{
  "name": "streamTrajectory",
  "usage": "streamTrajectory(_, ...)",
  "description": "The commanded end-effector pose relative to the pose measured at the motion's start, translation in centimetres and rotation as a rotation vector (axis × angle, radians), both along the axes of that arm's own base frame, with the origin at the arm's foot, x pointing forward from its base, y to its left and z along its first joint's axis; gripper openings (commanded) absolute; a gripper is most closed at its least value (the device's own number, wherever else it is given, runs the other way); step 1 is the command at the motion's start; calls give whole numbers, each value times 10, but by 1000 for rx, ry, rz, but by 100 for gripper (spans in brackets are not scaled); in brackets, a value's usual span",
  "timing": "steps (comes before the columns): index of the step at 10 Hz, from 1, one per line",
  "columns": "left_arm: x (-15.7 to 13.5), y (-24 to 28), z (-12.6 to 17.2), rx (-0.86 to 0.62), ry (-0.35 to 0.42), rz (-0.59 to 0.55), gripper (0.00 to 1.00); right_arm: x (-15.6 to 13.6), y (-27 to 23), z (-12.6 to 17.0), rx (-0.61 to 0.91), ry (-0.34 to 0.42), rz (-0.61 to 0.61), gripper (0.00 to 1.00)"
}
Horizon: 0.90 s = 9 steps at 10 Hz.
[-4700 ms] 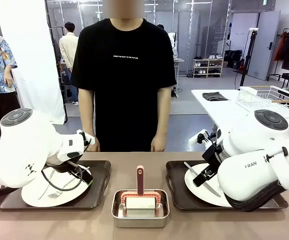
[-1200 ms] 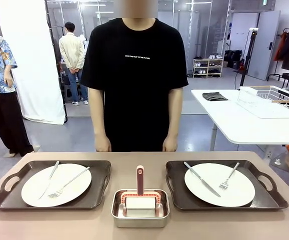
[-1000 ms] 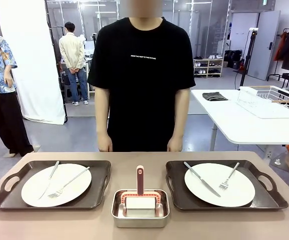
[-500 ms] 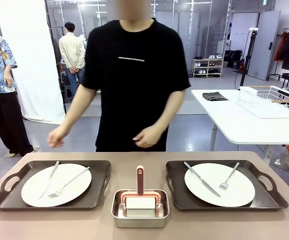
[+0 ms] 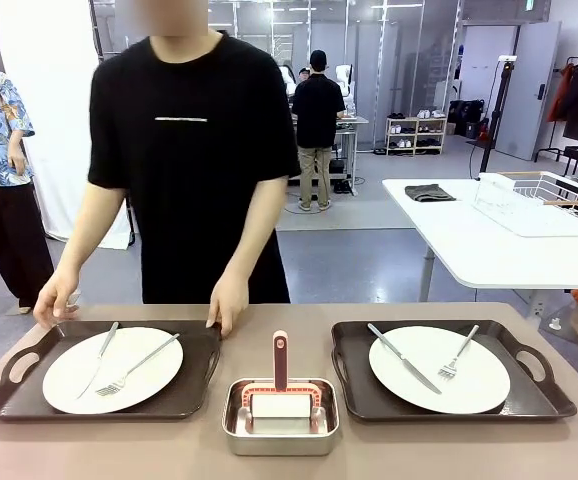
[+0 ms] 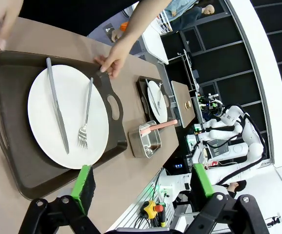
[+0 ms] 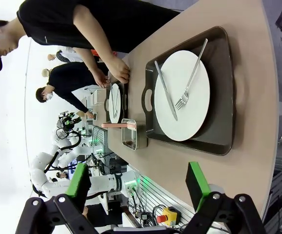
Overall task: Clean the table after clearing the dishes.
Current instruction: When the left (or right) Handle tray is removed, use the left hand (or right hand) to clean the left (or right) side of the table with the Lint Roller.
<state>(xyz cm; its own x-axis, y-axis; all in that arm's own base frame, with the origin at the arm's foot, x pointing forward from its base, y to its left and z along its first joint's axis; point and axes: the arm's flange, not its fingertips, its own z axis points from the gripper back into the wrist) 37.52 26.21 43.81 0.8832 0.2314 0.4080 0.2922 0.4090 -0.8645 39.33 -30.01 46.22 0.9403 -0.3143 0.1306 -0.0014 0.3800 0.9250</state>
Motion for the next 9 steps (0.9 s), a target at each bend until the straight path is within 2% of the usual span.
streamTrajectory(1, -1, 1, 1, -1, -3, 3, 100, 1, 1, 3, -2, 7, -7, 100)
streamTrajectory(9, -1, 1, 1, -1, -3, 3, 100, 1, 1, 3, -2, 7, -7, 100)
